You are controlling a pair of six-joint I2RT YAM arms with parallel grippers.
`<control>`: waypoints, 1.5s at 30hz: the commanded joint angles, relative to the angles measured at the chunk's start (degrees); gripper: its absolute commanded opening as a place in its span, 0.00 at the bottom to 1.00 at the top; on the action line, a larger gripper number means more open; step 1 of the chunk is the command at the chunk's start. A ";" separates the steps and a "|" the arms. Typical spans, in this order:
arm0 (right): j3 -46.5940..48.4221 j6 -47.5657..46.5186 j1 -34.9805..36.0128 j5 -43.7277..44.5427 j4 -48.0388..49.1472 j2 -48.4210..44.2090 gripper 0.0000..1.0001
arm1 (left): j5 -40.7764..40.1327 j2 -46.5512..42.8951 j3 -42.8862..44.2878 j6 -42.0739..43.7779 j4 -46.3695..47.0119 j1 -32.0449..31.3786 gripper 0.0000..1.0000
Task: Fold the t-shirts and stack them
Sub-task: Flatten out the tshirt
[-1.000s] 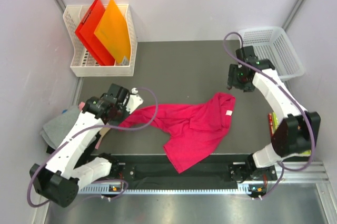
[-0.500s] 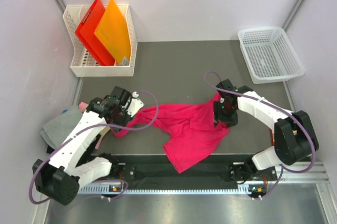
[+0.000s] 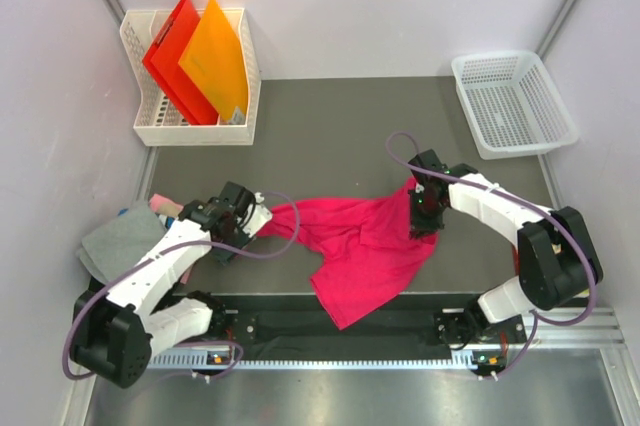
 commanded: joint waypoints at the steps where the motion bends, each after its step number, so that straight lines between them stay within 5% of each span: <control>1: -1.01 0.43 0.17 -0.84 2.36 0.35 0.10 | -3.24 1.06 -2.23 0.33 8.12 0.53 0.46; 9: -1.63 0.78 0.25 -1.72 2.28 -0.71 0.03 | -0.35 12.46 0.75 -1.42 14.20 3.43 0.56; 12: -1.45 0.78 0.25 -1.72 1.93 -1.23 0.00 | 1.67 16.77 2.16 -2.04 14.99 3.69 0.42; 16: -0.49 1.05 0.34 -1.63 1.22 -2.29 0.00 | 3.00 19.34 4.27 -2.48 14.82 4.39 0.00; 29: 24.39 -1.85 -2.21 2.06 -10.46 -4.31 0.00 | 7.91 16.27 29.58 -0.46 -2.38 7.82 0.00; 34: 13.60 -1.15 -2.21 0.13 -8.28 -6.33 0.03 | 8.62 7.14 20.11 0.15 -4.34 7.82 0.00; 35: 11.23 -0.45 -2.21 -0.92 -6.70 -7.55 0.20 | 9.14 4.17 16.35 0.33 -4.60 7.82 0.00; 39: 0.42 0.43 -2.21 -2.59 -3.71 -8.71 0.40 | 12.03 -1.91 9.91 0.68 -10.30 7.82 0.00; 43: -2.33 0.17 -2.12 -2.69 -2.12 -7.57 0.43 | 17.75 -4.91 9.54 6.46 -18.54 7.82 0.01; 45: -1.89 -0.27 -2.12 -2.07 -1.59 -6.16 0.44 | 18.29 -4.92 10.94 7.71 -20.07 7.82 0.12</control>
